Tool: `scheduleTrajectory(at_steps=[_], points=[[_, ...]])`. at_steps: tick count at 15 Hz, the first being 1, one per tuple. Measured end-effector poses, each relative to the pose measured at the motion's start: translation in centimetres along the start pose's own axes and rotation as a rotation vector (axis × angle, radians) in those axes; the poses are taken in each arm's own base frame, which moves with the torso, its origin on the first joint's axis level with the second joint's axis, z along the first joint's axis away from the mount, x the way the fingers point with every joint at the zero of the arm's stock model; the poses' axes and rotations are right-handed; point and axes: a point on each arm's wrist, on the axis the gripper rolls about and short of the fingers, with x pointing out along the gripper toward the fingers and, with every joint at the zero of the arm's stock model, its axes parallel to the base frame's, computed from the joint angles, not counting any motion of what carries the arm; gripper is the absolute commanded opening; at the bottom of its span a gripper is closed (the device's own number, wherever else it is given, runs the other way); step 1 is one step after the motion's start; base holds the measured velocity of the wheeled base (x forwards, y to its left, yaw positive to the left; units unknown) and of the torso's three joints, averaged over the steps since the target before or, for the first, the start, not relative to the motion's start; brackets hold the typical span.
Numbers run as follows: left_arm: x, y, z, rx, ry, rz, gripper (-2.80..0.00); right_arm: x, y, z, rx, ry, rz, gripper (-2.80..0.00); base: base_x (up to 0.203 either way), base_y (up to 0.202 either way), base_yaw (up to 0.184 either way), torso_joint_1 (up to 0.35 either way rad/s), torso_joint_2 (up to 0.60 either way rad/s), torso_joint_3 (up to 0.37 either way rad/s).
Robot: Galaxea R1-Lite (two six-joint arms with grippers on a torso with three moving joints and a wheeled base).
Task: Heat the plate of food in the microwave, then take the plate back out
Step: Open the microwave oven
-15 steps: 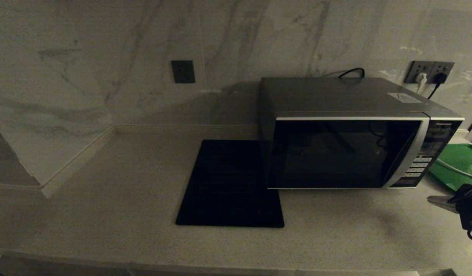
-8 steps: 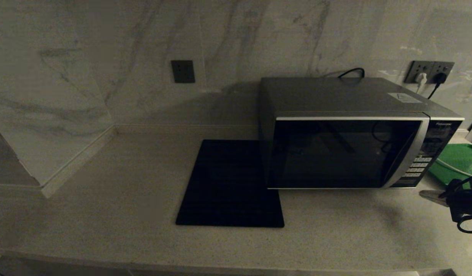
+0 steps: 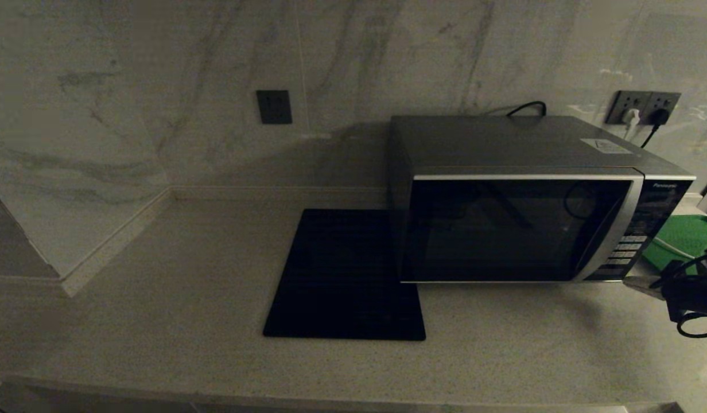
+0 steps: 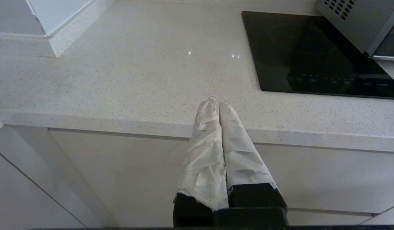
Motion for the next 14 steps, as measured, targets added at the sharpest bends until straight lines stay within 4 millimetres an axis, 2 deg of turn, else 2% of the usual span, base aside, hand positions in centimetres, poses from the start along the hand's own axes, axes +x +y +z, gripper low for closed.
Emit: scheduleTrajectory(at_steps=[14], points=[[0.0, 0.0, 0.0, 0.000, 0.000, 0.001, -2.80, 2.3, 0.3, 1.3, 0.044, 0.008, 0.024, -2.80, 0.000, 0.000, 0.000, 0.000, 0.00, 0.000]])
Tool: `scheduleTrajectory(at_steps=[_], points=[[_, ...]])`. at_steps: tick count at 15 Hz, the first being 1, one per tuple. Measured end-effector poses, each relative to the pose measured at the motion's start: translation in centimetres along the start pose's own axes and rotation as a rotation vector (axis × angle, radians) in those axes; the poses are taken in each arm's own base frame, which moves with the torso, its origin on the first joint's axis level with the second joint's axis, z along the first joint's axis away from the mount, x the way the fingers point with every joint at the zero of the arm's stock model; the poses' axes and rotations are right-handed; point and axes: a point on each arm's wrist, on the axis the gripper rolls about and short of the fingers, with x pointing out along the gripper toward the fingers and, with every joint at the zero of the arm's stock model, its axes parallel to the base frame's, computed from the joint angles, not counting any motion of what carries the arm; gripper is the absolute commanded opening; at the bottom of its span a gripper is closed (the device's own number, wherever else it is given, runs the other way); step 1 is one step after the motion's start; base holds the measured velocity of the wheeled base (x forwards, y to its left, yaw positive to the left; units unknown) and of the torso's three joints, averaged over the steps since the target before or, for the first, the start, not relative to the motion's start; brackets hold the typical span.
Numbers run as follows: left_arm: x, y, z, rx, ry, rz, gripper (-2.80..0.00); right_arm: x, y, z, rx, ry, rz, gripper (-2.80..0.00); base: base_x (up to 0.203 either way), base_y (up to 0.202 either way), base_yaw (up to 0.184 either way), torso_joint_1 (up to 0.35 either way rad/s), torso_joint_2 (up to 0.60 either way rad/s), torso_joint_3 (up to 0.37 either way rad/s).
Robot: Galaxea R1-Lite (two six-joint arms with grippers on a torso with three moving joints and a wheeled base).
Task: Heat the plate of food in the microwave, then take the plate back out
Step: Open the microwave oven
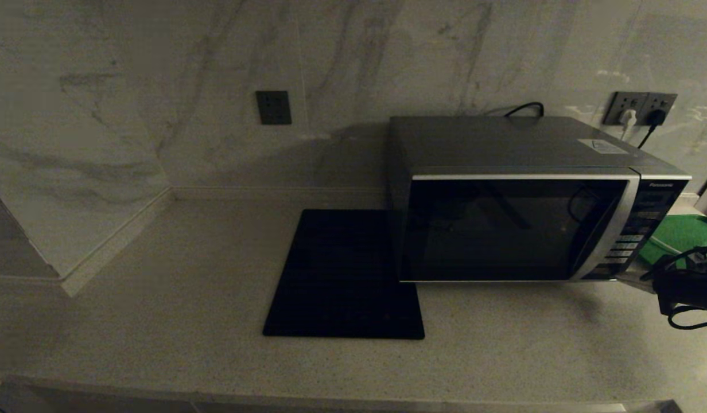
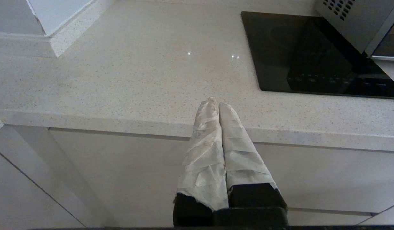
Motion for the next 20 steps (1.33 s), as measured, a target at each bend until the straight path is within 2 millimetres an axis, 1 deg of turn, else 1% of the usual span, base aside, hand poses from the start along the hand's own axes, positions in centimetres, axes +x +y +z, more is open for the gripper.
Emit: scheduleTrajectory(at_steps=[6, 20], points=[[0.0, 0.0, 0.0, 0.000, 0.000, 0.000, -2.80, 0.3, 0.0, 0.0, 0.011, 0.001, 0.003, -2.80, 0.000, 0.000, 0.000, 0.000, 0.00, 0.000], [0.0, 0.0, 0.0, 0.000, 0.000, 0.000, -2.80, 0.9, 1.5, -1.1, -0.001, 0.057, 0.038, -2.80, 0.000, 0.000, 0.000, 0.000, 0.00, 0.000]])
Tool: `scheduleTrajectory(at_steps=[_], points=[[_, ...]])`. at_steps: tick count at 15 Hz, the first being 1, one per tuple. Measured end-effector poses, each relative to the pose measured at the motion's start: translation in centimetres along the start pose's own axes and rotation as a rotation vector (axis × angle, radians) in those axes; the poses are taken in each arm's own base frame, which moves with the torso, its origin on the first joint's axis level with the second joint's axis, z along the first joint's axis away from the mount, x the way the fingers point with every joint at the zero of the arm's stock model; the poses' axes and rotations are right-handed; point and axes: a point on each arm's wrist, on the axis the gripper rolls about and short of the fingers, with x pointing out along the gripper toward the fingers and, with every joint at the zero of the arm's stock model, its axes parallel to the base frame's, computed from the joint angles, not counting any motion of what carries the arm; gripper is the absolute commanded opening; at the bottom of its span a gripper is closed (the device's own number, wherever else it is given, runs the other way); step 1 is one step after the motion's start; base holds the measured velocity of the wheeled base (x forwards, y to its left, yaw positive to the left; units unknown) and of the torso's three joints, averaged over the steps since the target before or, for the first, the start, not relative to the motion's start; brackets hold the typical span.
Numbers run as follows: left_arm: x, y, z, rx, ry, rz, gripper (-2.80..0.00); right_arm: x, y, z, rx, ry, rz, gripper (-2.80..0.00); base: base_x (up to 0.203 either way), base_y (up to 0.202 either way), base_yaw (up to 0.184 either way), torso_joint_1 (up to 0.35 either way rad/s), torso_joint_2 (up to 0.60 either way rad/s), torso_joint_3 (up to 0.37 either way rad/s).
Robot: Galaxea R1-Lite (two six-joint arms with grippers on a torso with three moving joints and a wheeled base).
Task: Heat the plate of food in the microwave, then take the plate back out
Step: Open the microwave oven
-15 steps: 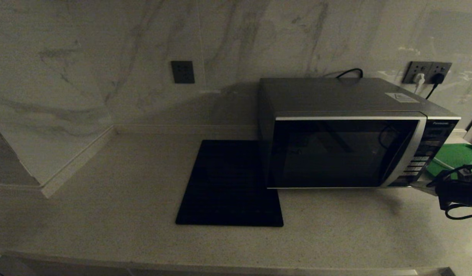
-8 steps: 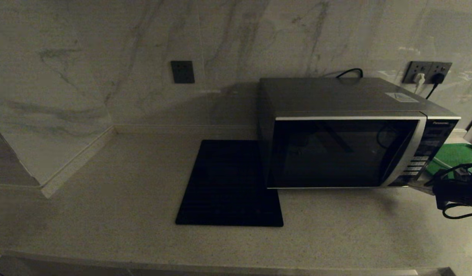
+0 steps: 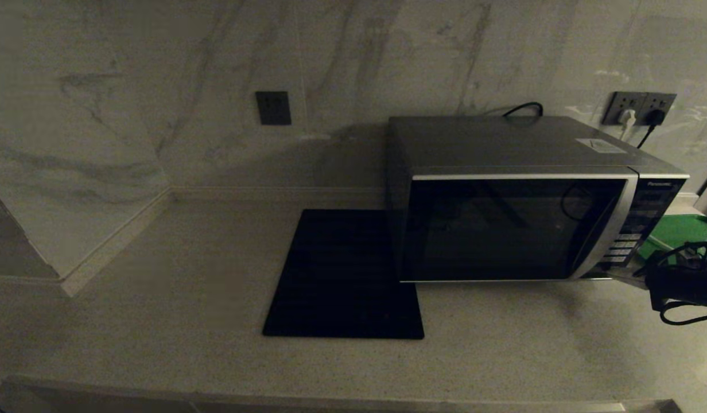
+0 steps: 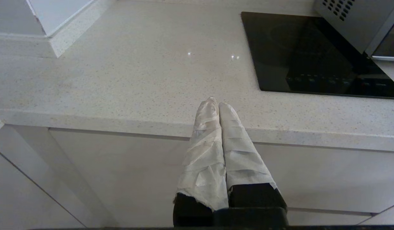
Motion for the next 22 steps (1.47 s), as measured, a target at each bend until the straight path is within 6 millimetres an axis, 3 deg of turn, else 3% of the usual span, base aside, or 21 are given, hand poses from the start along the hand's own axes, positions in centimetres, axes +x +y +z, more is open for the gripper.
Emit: scheduleTrajectory(at_steps=[5, 7, 10, 13, 17, 22], points=[[0.0, 0.0, 0.0, 0.000, 0.000, 0.000, -2.80, 0.3, 0.1, 0.3, -0.001, 0.000, 0.007, -2.80, 0.000, 0.000, 0.000, 0.000, 0.00, 0.000], [0.0, 0.0, 0.0, 0.000, 0.000, 0.000, -2.80, -0.8, -0.1, 0.2, 0.007, -0.016, 0.004, -2.80, 0.000, 0.000, 0.000, 0.000, 0.00, 0.000], [0.0, 0.0, 0.0, 0.000, 0.000, 0.000, -2.80, -5.0, 0.2, -0.8, -0.007, -0.056, 0.001, -2.80, 0.000, 0.000, 0.000, 0.000, 0.00, 0.000], [0.0, 0.0, 0.0, 0.000, 0.000, 0.000, -2.80, -9.6, 2.0, -3.3, -0.060, -0.112, -0.010, -2.80, 0.000, 0.000, 0.000, 0.000, 0.00, 0.000], [0.0, 0.0, 0.0, 0.000, 0.000, 0.000, -2.80, -15.0, 6.3, -7.6, -0.144, -0.225, -0.021, -2.80, 0.000, 0.000, 0.000, 0.000, 0.00, 0.000], [0.0, 0.0, 0.0, 0.000, 0.000, 0.000, -2.80, -21.1, 12.8, -14.4, -0.227, -0.376, -0.115, -2.80, 0.000, 0.000, 0.000, 0.000, 0.00, 0.000]])
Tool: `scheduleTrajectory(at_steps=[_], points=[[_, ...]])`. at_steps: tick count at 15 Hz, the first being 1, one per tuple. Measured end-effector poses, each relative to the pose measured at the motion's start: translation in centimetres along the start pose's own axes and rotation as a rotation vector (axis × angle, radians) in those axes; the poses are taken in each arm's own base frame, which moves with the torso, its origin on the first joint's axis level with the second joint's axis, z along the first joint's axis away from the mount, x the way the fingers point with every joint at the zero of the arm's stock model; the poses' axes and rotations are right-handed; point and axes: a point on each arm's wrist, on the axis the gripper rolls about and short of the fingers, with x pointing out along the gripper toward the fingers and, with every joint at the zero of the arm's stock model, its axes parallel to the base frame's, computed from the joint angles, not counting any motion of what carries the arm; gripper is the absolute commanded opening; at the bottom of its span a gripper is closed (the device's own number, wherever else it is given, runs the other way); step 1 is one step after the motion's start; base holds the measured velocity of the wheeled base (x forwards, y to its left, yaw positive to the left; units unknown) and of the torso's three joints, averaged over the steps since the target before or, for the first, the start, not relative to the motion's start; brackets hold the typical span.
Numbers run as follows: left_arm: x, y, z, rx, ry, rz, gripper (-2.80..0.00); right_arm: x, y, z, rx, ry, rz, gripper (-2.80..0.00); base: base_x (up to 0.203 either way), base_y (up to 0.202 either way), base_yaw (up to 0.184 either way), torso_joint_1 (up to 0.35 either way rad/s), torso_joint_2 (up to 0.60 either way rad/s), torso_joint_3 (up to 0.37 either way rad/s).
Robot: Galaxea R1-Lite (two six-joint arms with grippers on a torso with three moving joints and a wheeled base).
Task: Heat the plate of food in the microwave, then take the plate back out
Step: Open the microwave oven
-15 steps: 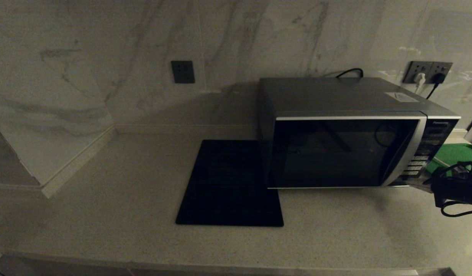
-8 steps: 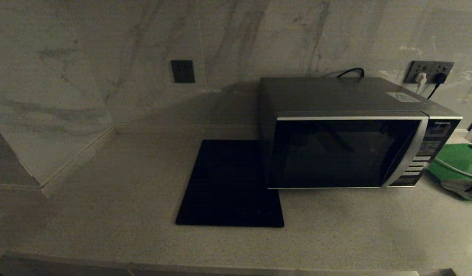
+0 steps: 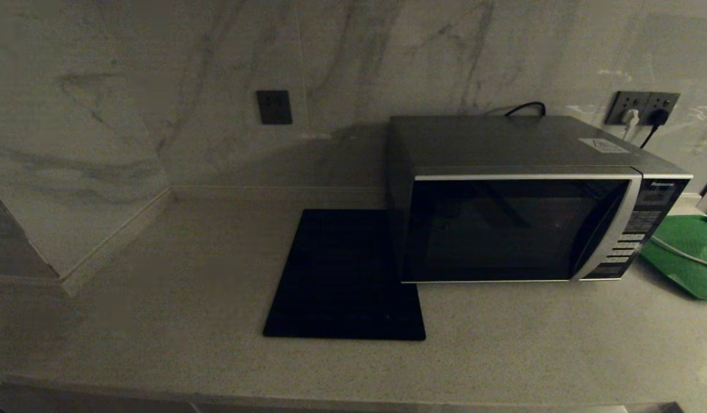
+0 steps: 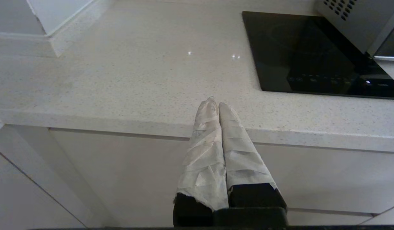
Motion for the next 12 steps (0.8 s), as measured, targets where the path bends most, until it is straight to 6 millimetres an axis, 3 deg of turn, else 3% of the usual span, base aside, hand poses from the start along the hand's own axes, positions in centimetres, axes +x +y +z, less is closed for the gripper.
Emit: scheduleTrajectory(at_steps=[3, 7, 10, 12], points=[[0.0, 0.0, 0.0, 0.000, 0.000, 0.000, -2.80, -4.6, 5.0, -1.4, -0.065, -0.023, -0.076, -2.80, 0.000, 0.000, 0.000, 0.000, 0.00, 0.000], [0.0, 0.0, 0.0, 0.000, 0.000, 0.001, -2.80, -8.4, 10.3, -5.1, -0.209, 0.036, -0.186, -2.80, 0.000, 0.000, 0.000, 0.000, 0.00, 0.000], [0.0, 0.0, 0.0, 0.000, 0.000, 0.000, -2.80, -12.6, 12.1, -7.1, -0.372, -0.093, -0.238, -2.80, 0.000, 0.000, 0.000, 0.000, 0.00, 0.000], [0.0, 0.0, 0.0, 0.000, 0.000, 0.000, -2.80, -16.3, 11.6, -8.6, -0.435, -0.182, -0.236, -2.80, 0.000, 0.000, 0.000, 0.000, 0.00, 0.000]])
